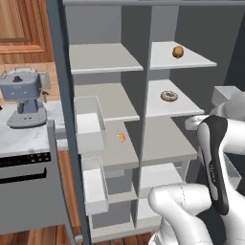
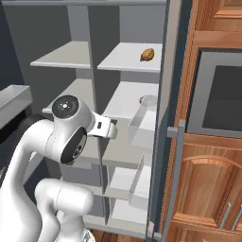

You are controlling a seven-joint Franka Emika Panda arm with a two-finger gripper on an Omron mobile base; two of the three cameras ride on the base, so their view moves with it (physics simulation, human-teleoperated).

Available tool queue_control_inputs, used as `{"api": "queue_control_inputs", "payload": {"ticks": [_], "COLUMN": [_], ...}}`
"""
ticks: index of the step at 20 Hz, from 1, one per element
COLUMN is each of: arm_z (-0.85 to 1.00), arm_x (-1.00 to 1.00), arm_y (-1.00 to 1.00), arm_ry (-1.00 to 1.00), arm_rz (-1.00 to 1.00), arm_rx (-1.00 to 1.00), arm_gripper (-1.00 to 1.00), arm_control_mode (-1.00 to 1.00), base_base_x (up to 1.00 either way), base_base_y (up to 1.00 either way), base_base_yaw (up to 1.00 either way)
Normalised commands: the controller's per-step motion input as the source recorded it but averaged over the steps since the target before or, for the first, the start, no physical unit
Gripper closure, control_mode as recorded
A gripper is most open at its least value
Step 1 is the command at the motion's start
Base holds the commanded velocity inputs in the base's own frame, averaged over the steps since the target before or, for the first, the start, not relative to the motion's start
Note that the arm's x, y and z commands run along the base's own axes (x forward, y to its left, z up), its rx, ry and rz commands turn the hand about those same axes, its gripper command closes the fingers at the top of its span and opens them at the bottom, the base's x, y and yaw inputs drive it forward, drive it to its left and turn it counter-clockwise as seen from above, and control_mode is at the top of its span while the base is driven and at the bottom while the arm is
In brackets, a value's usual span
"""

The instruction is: Pick up the frozen chicken drumstick from the freezer, place it on any shelf in the fridge, and close the fridge and freezer doors when done.

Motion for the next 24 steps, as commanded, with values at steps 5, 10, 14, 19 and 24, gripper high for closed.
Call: {"api": "queue_control_inputs", "payload": {"ticks": [5, 10, 14, 19, 24], "arm_z": [0.00, 0.00, 0.00, 0.00, 0.00], "arm_x": [0.00, 0.00, 0.00, 0.00, 0.00], "arm_y": [0.00, 0.00, 0.00, 0.00, 0.00], "arm_ry": [0.00, 0.00, 0.00, 0.00, 0.00], "arm_rz": [0.00, 0.00, 0.00, 0.00, 0.00], "arm_rx": [0.00, 0.00, 0.00, 0.00, 0.00], "arm_gripper": [-1.00, -1.00, -1.00, -1.00, -1.00], "arm_control_mode": [1.00, 1.00, 1.00, 1.00, 1.00], "base_base_x": [-0.41, -0.37, -0.38, -0.39, -0.36], "base_base_y": [-0.25, -0.12, -0.08, -0.12, -0.09], "base_base_yaw": [-0.01, 0.00, 0.00, -0.01, -0.01]}}
